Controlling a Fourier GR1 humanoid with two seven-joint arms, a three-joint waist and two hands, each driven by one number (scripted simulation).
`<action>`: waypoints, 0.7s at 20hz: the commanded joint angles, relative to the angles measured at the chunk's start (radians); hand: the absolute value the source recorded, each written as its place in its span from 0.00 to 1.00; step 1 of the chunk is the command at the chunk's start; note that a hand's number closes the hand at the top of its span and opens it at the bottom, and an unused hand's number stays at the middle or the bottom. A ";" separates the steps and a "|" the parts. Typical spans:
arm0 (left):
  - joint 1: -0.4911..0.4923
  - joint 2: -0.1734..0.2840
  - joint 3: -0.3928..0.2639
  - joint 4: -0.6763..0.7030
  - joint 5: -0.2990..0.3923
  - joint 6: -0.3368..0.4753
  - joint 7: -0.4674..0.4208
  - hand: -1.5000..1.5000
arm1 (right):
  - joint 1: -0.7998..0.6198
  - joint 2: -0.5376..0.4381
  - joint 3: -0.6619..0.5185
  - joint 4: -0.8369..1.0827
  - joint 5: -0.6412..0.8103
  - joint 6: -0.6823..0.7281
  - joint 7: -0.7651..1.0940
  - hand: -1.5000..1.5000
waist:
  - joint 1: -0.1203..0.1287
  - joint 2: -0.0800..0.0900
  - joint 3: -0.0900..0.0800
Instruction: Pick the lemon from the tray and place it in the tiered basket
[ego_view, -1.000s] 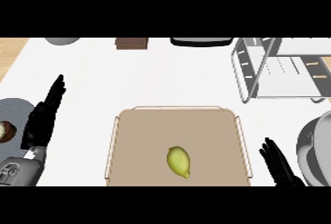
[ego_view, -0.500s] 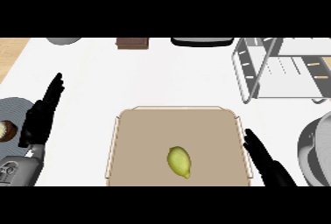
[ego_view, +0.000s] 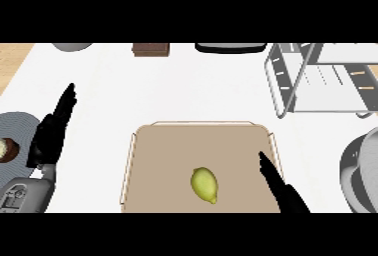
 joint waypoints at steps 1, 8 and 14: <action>0.016 -0.011 0.012 -0.100 -0.038 -0.009 0.086 0.50 | 0.016 0.008 0.023 -0.030 0.061 0.004 0.033 0.00 | 0.001 -0.001 0.000; 0.031 -0.040 0.061 -0.010 -0.043 -0.046 -0.039 0.50 | 0.006 0.086 0.090 0.034 0.250 -0.108 0.058 0.00 | 0.000 0.000 0.000; 0.019 -0.052 0.103 -0.036 -0.061 -0.089 0.011 0.50 | 0.009 0.111 0.101 0.041 0.301 -0.113 0.081 0.00 | 0.000 0.000 0.000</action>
